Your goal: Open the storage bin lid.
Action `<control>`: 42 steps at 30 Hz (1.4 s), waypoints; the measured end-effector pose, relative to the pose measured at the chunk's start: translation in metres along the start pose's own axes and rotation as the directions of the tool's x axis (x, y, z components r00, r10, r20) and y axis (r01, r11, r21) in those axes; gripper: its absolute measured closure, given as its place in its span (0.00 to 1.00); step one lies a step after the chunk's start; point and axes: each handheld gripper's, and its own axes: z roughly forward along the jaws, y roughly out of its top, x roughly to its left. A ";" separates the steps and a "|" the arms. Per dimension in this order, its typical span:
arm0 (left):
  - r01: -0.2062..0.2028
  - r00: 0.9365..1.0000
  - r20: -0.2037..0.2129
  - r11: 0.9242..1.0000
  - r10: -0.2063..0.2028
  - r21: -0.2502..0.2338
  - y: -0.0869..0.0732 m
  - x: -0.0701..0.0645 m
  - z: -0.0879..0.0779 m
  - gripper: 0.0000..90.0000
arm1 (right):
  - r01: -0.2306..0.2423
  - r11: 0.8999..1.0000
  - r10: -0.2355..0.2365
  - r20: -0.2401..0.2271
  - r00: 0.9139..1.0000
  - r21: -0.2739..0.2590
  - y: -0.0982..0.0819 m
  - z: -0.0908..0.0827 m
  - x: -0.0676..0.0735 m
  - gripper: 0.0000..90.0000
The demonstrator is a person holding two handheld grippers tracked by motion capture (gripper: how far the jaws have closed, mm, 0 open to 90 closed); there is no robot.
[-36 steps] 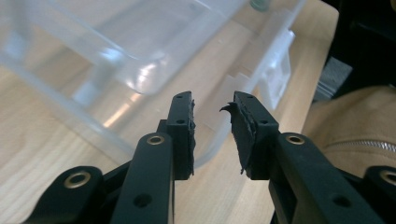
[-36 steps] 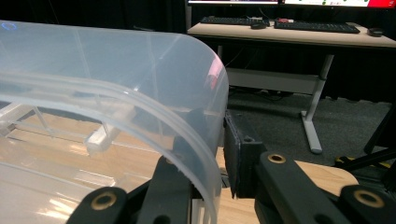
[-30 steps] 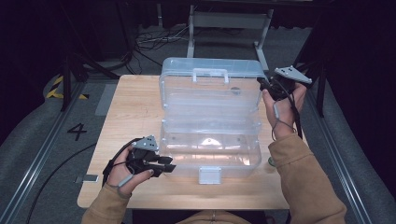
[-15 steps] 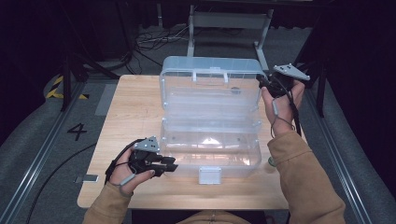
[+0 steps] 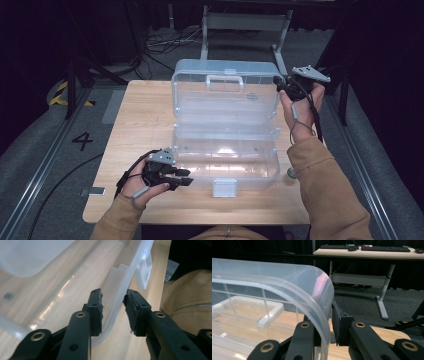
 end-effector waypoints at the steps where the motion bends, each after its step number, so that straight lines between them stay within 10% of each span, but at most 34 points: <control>1: -0.003 1.000 0.003 1.000 0.003 0.001 0.000 0.000 0.000 0.76 | 0.000 1.000 0.000 -0.001 1.000 0.000 0.000 0.001 0.000 0.89; 42: -0.060 0.997 -0.048 0.997 0.063 0.047 0.002 -0.006 0.018 0.77 | -0.018 1.000 0.018 -0.039 0.999 0.018 -0.005 0.046 -0.018 0.89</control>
